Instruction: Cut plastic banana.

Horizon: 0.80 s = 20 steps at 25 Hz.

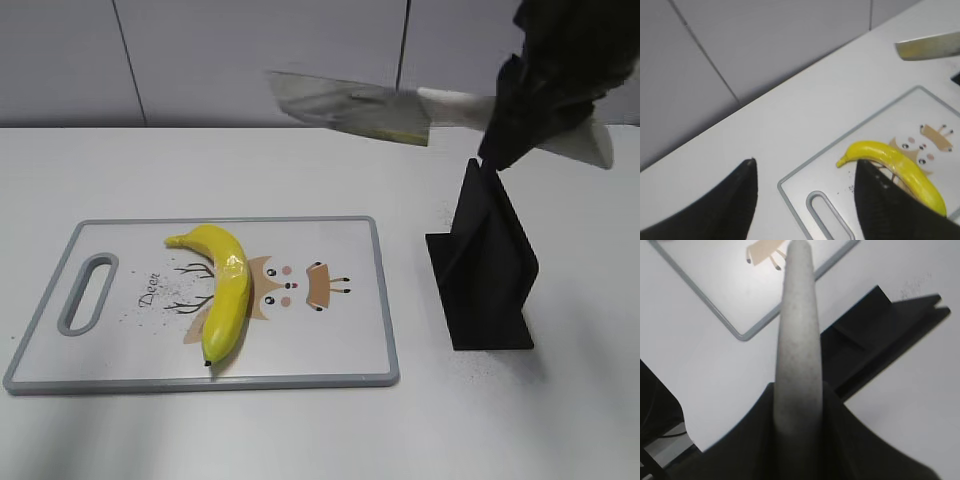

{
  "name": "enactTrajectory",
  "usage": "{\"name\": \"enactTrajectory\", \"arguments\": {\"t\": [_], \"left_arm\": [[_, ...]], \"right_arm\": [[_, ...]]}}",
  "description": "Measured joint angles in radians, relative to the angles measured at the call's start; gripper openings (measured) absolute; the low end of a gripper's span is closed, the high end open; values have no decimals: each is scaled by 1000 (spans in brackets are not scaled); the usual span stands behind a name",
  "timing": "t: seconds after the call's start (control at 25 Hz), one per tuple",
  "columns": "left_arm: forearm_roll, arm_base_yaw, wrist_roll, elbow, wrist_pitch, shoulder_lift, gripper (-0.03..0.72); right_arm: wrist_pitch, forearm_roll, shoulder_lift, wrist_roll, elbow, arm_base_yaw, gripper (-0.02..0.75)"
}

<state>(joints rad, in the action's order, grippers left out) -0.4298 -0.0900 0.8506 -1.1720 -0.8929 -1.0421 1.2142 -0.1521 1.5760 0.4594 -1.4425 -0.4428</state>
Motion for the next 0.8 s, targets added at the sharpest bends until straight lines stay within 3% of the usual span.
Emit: {"name": "enactTrajectory", "arguments": {"t": [0.12,0.24,0.48,0.8], "left_arm": [[1,-65,194,-38,-97,-81,588],[6,-128,294,-73,-170,-164,588],[14,-204,391,-139,-220,-303,588],[20,-217,424,-178,-240,-452,580]], "right_arm": [[5,-74,62,166,-60,0,162],[5,-135,120,317,-103,-4,162],[5,-218,221,552,-151,-5,162],[4,-294,297,749,-173,-5,160]]}}
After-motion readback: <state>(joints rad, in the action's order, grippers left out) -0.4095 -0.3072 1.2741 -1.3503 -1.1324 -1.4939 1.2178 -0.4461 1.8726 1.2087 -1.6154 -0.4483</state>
